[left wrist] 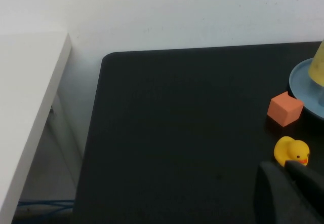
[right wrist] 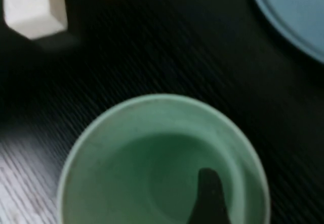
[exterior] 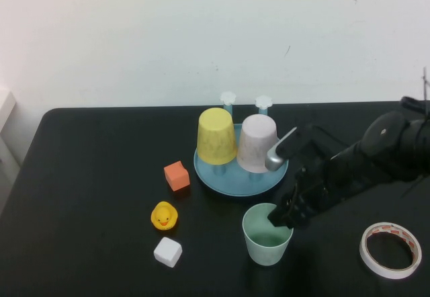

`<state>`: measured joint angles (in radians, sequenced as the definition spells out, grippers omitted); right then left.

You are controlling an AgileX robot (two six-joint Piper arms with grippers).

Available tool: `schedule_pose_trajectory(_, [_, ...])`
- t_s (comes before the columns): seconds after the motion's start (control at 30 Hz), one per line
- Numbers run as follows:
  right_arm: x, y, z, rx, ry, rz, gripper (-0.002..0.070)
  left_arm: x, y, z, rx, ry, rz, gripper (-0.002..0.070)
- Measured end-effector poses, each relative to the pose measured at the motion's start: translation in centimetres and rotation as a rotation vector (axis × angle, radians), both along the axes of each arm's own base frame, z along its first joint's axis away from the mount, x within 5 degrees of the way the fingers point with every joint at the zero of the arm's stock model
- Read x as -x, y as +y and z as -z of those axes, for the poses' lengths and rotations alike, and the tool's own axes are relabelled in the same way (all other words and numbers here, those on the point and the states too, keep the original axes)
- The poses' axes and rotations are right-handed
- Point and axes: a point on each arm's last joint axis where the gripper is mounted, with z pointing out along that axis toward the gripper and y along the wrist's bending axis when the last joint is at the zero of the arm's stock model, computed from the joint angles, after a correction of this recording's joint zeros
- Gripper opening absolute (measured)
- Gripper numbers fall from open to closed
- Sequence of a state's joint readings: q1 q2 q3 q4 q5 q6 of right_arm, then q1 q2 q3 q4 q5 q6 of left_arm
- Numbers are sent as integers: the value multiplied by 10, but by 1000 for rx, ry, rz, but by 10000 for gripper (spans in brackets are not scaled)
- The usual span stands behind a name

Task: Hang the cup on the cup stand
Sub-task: Pick up the cup from the table, then adjust the cup with two arms

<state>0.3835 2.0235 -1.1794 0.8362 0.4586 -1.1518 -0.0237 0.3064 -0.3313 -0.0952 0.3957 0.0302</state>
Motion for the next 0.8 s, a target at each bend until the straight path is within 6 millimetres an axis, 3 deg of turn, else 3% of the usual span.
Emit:
schedule_pose_trajectory(0.1, [-1, 1, 10, 10, 18, -6, 463, 0, -2, -1, 44, -6, 4, -1])
schedule_pose_trajectory(0.17, [-2, 1, 13, 13, 23, -8, 406, 0, -4, -3, 114, -20, 9, -1])
schedule_pose_trajectory(0.27, [-2, 1, 14, 14, 26, -8, 265, -1, -8, -6, 256, -45, 16, -1])
schedule_pose_trajectory(0.33, [-2, 1, 14, 11, 31, -13, 132, -1, -11, -9, 372, -56, 22, -1])
schedule_pose_trajectory(0.4, [0, 4, 12, -3, 57, -37, 63, -1, -14, -11, 482, -63, 27, -1])
schedule_pose_trajectory(0.53, [8, 15, -4, -27, 89, -137, 33, -1, -19, -16, 708, -57, 43, 39])
schedule_pose_trajectory(0.6, [17, 26, -19, -29, 61, -195, 32, 0, -22, -19, 826, -52, 52, 113])
schedule_pose_trajectory(0.8, [50, 65, -87, -86, -152, -299, 32, 1, -28, -33, 1353, -20, 80, 564])
